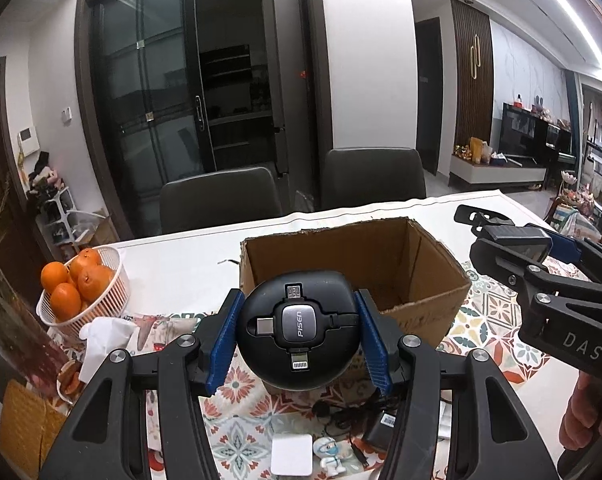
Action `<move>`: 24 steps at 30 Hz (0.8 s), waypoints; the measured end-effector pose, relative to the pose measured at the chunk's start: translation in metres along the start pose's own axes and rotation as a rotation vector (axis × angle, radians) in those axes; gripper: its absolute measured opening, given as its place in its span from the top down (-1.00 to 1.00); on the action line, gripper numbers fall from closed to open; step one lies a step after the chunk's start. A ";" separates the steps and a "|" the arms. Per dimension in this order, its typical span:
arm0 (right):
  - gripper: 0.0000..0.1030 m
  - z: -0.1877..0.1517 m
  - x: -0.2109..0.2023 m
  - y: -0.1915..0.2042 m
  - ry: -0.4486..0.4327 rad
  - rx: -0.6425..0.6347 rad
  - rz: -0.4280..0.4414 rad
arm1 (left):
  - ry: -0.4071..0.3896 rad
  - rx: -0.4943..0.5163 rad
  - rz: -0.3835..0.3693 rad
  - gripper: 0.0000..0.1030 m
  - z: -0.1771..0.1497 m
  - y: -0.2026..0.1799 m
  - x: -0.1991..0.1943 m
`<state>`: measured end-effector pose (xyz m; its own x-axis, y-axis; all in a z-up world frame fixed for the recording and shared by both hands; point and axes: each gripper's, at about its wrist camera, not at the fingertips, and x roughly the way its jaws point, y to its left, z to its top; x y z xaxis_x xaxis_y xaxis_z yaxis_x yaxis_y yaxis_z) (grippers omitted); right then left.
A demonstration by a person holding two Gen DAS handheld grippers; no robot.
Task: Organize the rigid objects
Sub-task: 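Lift the cable reel with the left tool while the right tool carries the bike light to the box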
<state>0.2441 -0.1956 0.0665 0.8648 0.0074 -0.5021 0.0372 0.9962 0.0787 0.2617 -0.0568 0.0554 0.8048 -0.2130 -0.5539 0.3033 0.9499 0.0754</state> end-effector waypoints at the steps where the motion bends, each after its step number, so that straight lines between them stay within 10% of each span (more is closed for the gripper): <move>1: -0.46 0.003 0.003 -0.001 0.006 0.001 0.002 | 0.005 0.002 -0.005 -0.06 0.002 0.000 0.002; 24: -0.46 0.032 0.086 -0.004 0.236 -0.070 0.060 | 0.193 0.039 -0.025 -0.06 0.033 0.003 0.083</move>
<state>0.3344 -0.2019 0.0505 0.7231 0.0785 -0.6863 -0.0525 0.9969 0.0586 0.3467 -0.0789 0.0373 0.6853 -0.1846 -0.7045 0.3439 0.9347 0.0895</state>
